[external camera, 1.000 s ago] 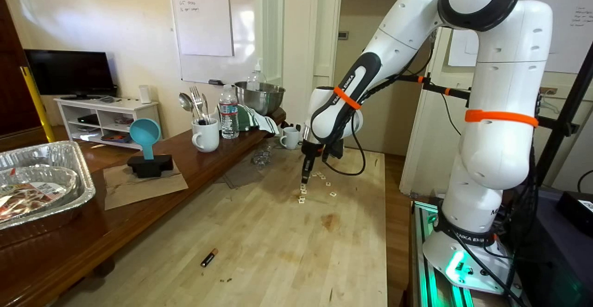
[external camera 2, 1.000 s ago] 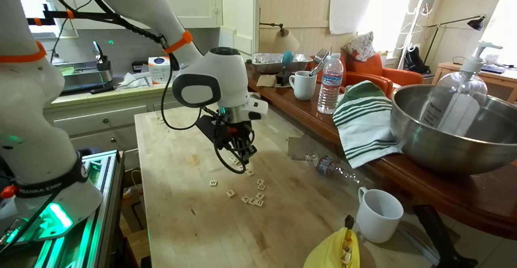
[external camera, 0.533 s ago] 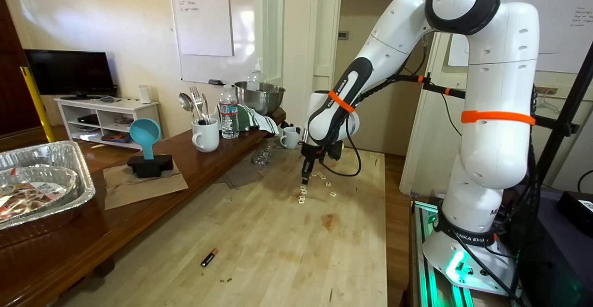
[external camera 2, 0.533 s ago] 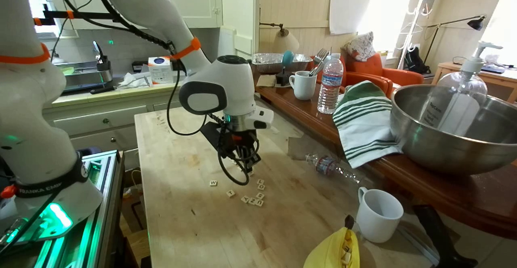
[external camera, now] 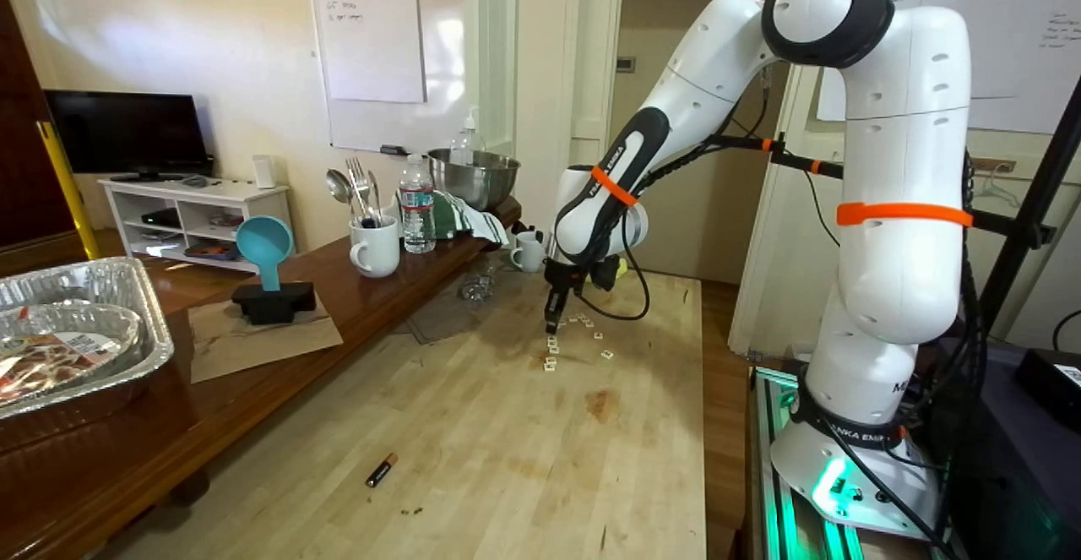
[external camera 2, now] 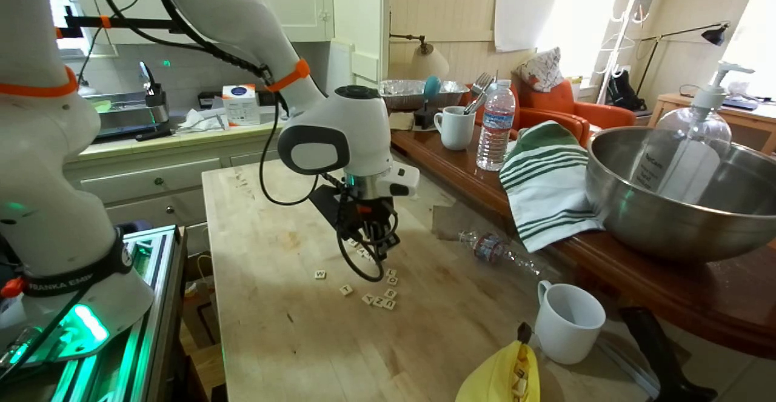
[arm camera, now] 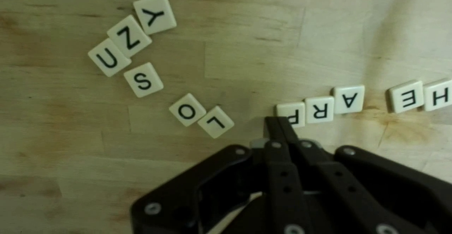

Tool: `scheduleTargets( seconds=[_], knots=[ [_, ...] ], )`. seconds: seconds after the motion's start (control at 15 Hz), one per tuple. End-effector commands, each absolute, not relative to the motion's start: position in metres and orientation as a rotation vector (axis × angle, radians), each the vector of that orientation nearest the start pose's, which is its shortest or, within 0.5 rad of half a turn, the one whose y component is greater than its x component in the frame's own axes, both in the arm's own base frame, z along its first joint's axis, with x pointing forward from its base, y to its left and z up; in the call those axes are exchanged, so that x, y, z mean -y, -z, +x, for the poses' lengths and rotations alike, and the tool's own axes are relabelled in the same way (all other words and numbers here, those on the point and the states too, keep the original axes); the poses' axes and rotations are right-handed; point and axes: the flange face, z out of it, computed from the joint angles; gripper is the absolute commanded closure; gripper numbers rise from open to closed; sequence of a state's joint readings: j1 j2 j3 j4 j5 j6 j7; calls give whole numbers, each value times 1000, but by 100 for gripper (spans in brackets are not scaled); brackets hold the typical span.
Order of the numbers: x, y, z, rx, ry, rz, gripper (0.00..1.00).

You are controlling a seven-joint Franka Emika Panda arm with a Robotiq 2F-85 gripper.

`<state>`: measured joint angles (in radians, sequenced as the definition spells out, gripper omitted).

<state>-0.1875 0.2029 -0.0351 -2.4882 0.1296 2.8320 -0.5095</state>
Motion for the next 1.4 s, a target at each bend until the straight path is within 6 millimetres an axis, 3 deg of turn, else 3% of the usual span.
scheduleTargets(
  seconds=[0.0,0.47,1.07,1.33],
  knots=[
    [113,-214,481,263,207,-3127,100],
    [113,-207,482,278,192,-3138,100],
    [156,-212,474,204,188,-3209,100],
    [161,-218,468,171,188,-3200,100]
  ],
)
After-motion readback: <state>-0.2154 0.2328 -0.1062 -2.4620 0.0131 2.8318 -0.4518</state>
